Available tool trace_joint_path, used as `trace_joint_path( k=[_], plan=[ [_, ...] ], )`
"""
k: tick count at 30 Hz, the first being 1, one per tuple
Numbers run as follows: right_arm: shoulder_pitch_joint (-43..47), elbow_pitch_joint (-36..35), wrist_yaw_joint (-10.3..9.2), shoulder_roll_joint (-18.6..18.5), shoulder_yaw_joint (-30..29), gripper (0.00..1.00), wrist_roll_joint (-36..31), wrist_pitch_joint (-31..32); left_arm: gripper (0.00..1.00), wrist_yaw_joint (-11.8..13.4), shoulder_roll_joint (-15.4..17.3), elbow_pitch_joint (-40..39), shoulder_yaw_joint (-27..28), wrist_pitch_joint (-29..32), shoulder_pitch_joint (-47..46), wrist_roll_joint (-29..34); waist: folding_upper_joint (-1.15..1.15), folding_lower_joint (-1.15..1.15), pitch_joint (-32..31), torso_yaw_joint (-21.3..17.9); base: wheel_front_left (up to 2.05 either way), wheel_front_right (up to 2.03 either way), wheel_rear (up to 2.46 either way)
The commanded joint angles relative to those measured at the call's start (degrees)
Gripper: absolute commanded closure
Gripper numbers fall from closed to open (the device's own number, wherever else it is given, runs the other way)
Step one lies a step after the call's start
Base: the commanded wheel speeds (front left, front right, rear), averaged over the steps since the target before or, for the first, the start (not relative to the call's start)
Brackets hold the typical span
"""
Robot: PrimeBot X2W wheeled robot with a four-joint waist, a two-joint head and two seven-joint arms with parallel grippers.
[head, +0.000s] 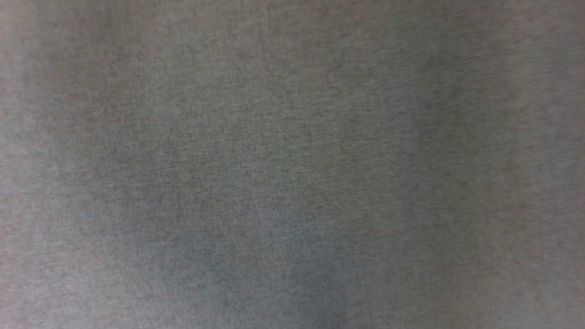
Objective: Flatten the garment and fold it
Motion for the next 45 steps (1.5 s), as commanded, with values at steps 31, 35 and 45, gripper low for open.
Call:
trace_joint_path(
  k=[31, 35, 45],
  plan=[
    [73.5, -45.4, -0.05, -4.8, 2.9, 1.00, 24.7, 10.8, 1.00, 15.6, 9.1, -37.6, -5.4, -2.5, 72.7, -21.0, 0.00, -0.01, -22.1, 5.2, 0.00, 0.00, 0.00],
    [82.4, -46.3, -0.05, -2.3, 0.0, 1.00, 25.6, 12.6, 1.00, 17.3, 9.2, -37.6, -8.0, -1.5, 80.1, -24.4, 0.00, -0.01, -25.1, 5.0, 0.00, 0.00, 0.00],
    [99.1, -44.9, -0.05, -1.4, -2.4, 1.00, 28.4, 22.0, 1.00, 19.3, 9.1, -36.0, -14.5, 5.8, 91.7, -32.2, 0.00, -0.01, -31.0, 5.0, 0.00, 0.00, 0.00]
  ],
)
